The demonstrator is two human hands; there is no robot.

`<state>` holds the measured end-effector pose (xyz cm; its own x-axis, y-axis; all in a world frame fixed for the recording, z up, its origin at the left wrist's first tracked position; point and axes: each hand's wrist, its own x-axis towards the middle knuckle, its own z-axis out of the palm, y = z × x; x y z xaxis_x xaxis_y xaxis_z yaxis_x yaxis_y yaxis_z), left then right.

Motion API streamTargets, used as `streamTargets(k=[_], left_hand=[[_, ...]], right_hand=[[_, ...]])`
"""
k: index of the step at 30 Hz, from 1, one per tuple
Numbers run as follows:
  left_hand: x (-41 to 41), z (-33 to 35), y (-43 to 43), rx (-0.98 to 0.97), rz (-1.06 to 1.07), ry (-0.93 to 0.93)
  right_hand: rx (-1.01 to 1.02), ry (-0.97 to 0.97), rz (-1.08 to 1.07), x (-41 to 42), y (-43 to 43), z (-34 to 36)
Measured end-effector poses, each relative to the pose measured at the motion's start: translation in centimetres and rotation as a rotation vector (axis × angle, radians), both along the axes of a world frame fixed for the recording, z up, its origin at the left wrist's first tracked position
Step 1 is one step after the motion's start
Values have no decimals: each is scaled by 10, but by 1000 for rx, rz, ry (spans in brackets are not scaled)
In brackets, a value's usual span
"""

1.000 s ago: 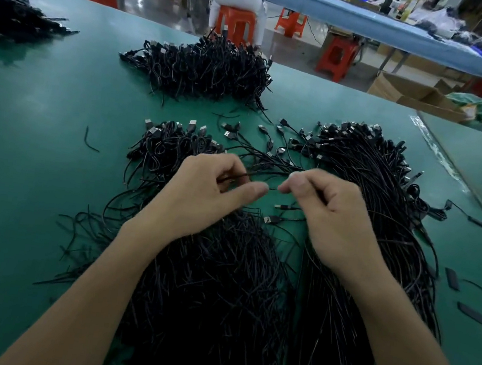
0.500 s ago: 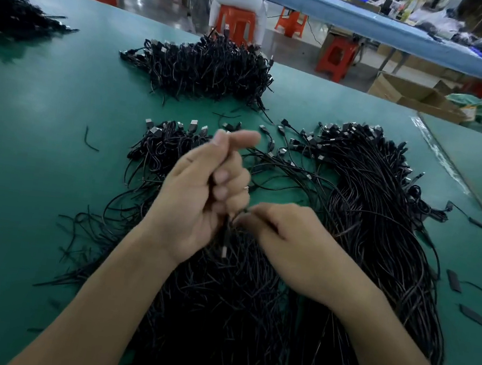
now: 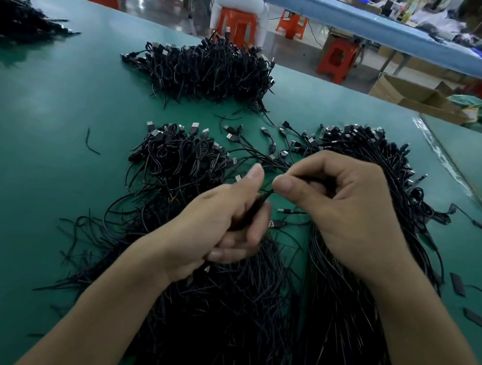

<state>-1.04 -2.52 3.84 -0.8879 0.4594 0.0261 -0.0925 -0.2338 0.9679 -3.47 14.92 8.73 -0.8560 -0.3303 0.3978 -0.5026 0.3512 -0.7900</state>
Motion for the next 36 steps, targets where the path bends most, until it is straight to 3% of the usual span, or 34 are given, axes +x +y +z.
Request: streamTargets(k=[5, 8, 10, 12, 15, 19, 21, 25, 28, 32, 34, 36], left_hand=[[-1, 8, -9, 473, -117, -62], [-4, 7, -6, 641, 68, -57], [-8, 2, 0, 636, 225, -13], [-11, -6, 7, 479, 373, 100], [-13, -17, 15, 85, 576, 351], [-11, -28, 15, -444, 599, 588], [-10, -27, 11, -599, 562, 563], [-5, -13, 2, -269, 236, 119], [-1, -6, -4, -53, 46, 43], [-2, 2, -10, 479, -136, -109], [-2, 4, -10, 656, -122, -125], [-4, 4, -7, 689, 16, -64]], right_hand=[[32, -192, 5, -2, -5, -17], [214, -291, 55, 5, -7, -25], [358, -296, 102, 11, -11, -27], [469, -277, 119, 13, -12, -27], [573, -267, 130, 16, -11, -21], [547, -193, 112, 18, -4, -9], [459, -141, 86, 16, 2, 0], [256, -26, 46, 10, 5, 14], [132, -72, 29, 3, 2, 5], [97, -203, -25, 2, -3, -19], [148, -230, -3, 7, -8, -28], [228, -224, 34, 12, -11, -32]])
